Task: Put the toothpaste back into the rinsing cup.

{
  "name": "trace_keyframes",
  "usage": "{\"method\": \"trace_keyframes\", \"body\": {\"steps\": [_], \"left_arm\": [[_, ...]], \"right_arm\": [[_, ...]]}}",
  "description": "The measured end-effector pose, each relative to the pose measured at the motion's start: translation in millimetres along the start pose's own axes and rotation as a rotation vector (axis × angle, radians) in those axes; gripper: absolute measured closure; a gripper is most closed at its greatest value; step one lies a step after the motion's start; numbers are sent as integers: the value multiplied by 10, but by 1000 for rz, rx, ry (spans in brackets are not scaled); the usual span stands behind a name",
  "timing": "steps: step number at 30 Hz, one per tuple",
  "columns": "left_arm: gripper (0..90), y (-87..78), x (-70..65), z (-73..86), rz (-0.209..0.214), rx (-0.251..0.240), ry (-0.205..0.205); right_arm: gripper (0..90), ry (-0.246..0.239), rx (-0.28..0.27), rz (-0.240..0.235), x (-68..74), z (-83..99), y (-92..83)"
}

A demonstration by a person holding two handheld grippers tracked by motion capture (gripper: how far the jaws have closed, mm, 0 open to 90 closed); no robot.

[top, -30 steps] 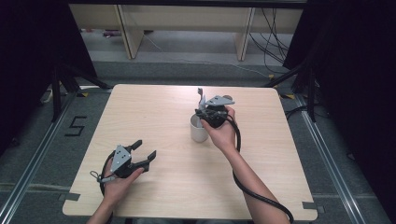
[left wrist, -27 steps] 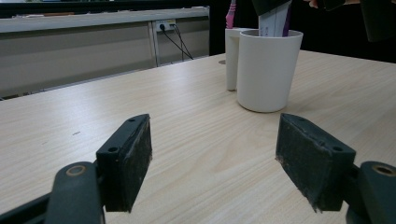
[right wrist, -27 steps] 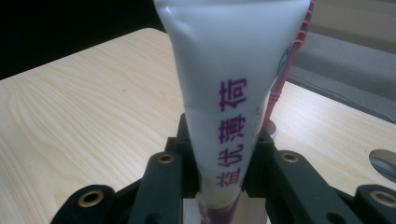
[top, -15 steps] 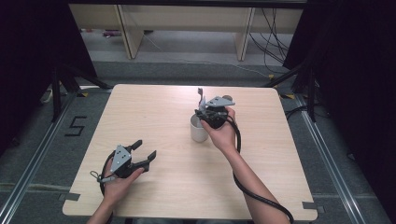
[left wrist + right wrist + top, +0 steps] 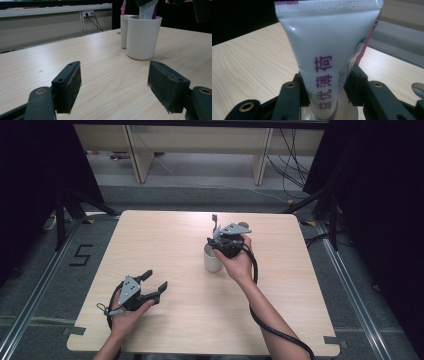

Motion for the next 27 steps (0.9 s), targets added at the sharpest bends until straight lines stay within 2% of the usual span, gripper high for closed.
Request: {"method": "trace_keyframes", "body": {"steps": [1, 5, 7, 9, 12, 14, 20, 23, 27], "left_arm": [[268, 1, 1, -1, -1, -1, 0], [268, 1, 0, 0, -1, 0, 1], [268, 1, -1, 0, -1, 0, 0], [268, -9, 1, 8, -4, 12, 2], [268, 1, -1, 1, 0, 1, 0], [268, -5, 0, 5, -2, 8, 1], [268, 1, -1, 0, 1, -1, 0], [269, -8, 1, 8, -4, 13, 2], [269, -8, 3, 9, -4, 14, 2]], "right_arm": [[600, -11, -10, 4, -10, -9, 10], [546, -6, -10, 11, -20, -9, 12], [529, 16, -1, 6, -11, 3, 3], [512, 10, 1, 9, -20, 6, 3], [488, 13, -9, 3, -21, -6, 3], [478, 9, -18, 16, -29, -14, 5], [470, 9, -15, 1, -13, -17, 2], [467, 20, -15, 1, -5, -17, -4], [455, -2, -9, 9, -14, -12, -18]]}}
Point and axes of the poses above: each handheld gripper's, and its own axes: y roughly forward along the jaws, z roughly out of its underside, x roughly to its left, the point moved 10 cm from there along y, roughly forward along the jaws, and after that the axes turned 1 degree about -y, right-handed, at the moved point
